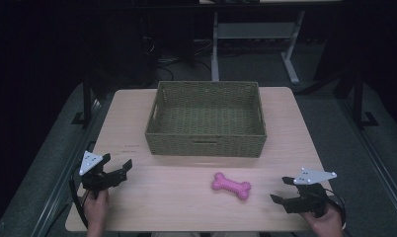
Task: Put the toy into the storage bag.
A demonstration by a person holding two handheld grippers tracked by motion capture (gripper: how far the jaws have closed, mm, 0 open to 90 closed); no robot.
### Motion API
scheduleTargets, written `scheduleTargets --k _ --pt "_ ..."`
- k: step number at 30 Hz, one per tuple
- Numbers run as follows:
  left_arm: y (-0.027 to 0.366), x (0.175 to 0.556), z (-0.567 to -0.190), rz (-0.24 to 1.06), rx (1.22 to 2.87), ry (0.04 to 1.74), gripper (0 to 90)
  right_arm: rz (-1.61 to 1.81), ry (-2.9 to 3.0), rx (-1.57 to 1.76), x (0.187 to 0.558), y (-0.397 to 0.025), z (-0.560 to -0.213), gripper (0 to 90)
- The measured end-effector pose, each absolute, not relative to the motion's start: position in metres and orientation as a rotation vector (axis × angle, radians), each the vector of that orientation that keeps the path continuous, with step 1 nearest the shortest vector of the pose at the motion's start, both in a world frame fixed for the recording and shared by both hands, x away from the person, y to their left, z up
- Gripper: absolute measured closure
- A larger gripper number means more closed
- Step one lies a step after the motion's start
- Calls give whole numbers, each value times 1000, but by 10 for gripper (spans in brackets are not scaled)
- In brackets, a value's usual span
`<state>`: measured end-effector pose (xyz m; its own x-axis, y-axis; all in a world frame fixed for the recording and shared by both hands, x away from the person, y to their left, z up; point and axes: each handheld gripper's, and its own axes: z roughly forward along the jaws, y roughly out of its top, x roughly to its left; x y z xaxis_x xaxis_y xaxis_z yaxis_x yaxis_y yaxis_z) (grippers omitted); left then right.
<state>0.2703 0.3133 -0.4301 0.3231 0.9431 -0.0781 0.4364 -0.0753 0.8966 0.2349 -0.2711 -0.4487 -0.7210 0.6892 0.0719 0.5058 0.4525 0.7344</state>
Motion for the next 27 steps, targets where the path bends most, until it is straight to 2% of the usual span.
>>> scheduleTargets --k 5,7,27 --pt "312 271 -430 695 1683 1255 130 1122 2493 1016 236 -268 -449 220" --pt "312 271 -430 696 1683 1254 130 1119 2508 1019 237 -265 -449 181" --pt "314 269 -431 689 1667 1254 130 1043 2650 886 249 -227 -433 163"
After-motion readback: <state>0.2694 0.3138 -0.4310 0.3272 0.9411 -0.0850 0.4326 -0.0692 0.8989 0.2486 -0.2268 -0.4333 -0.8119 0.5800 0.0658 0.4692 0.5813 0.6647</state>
